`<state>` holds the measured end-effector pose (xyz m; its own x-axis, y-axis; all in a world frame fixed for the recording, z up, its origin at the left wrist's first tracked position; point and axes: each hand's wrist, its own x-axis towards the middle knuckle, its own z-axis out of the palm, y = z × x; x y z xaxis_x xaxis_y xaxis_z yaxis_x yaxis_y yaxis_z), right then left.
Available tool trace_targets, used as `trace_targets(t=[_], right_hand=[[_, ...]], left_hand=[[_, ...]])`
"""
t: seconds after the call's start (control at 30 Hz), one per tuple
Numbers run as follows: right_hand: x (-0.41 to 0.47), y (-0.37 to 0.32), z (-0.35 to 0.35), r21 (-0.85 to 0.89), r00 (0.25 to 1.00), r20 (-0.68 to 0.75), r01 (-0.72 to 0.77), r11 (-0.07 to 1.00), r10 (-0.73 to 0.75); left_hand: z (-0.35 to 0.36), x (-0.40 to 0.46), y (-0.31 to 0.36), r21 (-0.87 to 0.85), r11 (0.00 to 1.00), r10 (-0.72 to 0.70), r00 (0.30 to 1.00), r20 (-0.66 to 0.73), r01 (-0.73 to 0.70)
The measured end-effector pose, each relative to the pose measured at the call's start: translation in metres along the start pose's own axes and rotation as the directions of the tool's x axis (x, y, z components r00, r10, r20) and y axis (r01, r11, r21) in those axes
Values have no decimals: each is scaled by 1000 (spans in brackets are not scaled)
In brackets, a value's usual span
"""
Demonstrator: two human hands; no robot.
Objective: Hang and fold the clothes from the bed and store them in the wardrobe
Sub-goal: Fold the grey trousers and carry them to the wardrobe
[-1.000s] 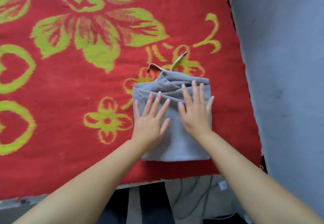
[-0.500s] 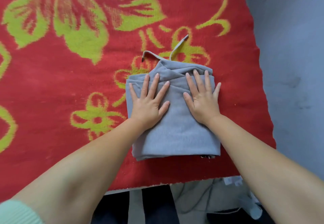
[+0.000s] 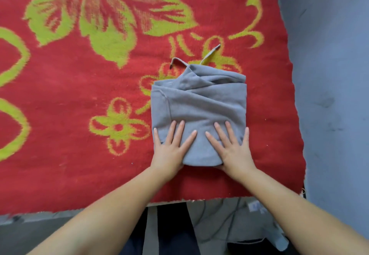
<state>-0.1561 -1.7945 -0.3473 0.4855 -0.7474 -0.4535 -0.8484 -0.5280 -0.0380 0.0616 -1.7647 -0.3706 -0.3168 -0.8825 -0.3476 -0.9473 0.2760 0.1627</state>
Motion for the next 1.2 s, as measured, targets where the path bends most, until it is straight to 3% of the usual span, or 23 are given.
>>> trace_targets(t=[0.17,0.3,0.57,0.93,1.2], right_hand=[[4,1,5,125,998,-31,-48,991,52],[16,12,-20,242,993,-63,-78,967,96],[24,7,-128,134,988,-120,-79,988,95],[33,-149,-236,-45,948,-157,274,961,-277],[24,-332,-271,-178,785,-195,561,809,-587]], left_hand=[[3,8,0,-17,1000,6,998,55,-5],[-32,29,-23,-225,973,53,998,15,-48],[-134,11,-45,-218,976,-15,998,-58,2],[-229,-164,-130,-81,959,-272,962,12,272],[-224,-355,-191,-144,809,-579,815,-27,570]])
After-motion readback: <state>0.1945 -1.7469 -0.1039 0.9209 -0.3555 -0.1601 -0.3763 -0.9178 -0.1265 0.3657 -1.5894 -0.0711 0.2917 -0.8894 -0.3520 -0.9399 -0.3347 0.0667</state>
